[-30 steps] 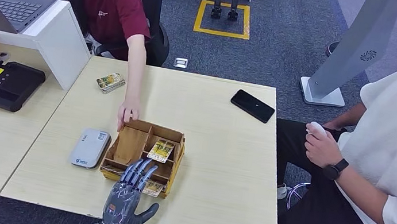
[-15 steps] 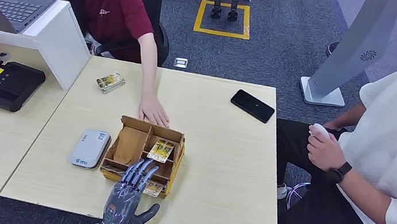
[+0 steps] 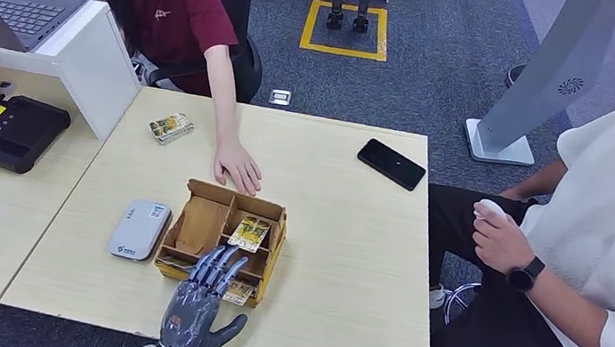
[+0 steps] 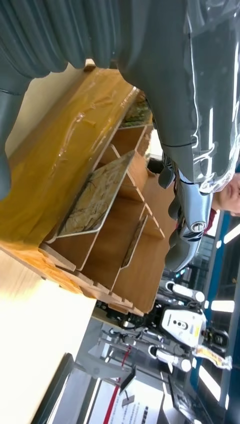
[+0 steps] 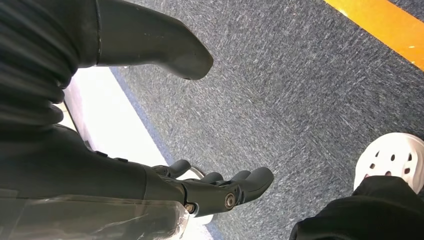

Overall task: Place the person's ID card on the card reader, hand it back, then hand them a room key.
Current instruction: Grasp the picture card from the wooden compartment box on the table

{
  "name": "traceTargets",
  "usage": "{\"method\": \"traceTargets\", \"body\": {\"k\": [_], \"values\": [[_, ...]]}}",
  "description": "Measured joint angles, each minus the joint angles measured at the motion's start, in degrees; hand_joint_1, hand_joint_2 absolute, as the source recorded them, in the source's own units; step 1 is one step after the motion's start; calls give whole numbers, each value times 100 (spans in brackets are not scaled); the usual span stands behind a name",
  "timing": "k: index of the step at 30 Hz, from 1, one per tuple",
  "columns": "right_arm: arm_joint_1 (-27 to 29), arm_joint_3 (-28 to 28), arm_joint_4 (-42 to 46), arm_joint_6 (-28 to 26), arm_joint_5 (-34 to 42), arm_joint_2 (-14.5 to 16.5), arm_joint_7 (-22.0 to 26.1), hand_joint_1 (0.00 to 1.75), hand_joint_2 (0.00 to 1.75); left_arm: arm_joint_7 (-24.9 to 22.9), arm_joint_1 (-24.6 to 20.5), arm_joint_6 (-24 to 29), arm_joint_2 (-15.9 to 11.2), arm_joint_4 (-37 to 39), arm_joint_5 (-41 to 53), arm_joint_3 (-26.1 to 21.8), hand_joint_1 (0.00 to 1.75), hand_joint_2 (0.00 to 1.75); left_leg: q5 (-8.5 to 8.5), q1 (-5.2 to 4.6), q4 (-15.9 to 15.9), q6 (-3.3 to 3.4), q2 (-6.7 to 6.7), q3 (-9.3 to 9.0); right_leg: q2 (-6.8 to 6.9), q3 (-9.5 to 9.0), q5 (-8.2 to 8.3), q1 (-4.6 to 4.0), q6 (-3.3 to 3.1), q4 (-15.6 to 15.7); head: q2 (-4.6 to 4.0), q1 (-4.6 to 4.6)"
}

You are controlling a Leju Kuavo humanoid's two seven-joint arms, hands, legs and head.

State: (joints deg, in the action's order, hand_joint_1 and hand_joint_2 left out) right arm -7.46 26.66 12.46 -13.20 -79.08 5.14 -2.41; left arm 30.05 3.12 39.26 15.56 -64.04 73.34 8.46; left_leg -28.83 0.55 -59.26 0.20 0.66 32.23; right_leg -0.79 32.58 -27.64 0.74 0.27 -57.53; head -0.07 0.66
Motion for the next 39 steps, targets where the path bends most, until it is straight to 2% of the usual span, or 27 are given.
{"method": "traceTargets", "body": {"k": [11, 19, 31, 39], "values": [[0, -11, 0, 34, 36, 0, -34, 0, 175, -273, -67, 0, -22, -326, 519, -9, 0, 175, 0, 0, 0, 0, 1, 1, 1, -1, 0, 0, 0, 0, 0, 0], [0, -22, 0, 43, 56, 0, -43, 0, 175, -701, -92, 0, -43, -524, 714, -11, 0, 175, 0, 0, 0, 0, 1, 3, 2, -1, 0, 0, 0, 0, 1, 0], [1, -24, 0, 39, 92, 0, -58, 0, 175, -600, -99, 0, -41, -544, 608, -11, 0, 175, 0, 0, 0, 0, 1, 3, 2, -1, 0, 0, 0, 0, 1, 0], [2, -23, 0, 15, 131, 0, -40, 0, 175, -88, -98, 0, -33, -539, 203, -11, 0, 175, 0, 0, 0, 0, 1, 3, 2, -1, 0, 0, 0, 0, 1, 0]]}}
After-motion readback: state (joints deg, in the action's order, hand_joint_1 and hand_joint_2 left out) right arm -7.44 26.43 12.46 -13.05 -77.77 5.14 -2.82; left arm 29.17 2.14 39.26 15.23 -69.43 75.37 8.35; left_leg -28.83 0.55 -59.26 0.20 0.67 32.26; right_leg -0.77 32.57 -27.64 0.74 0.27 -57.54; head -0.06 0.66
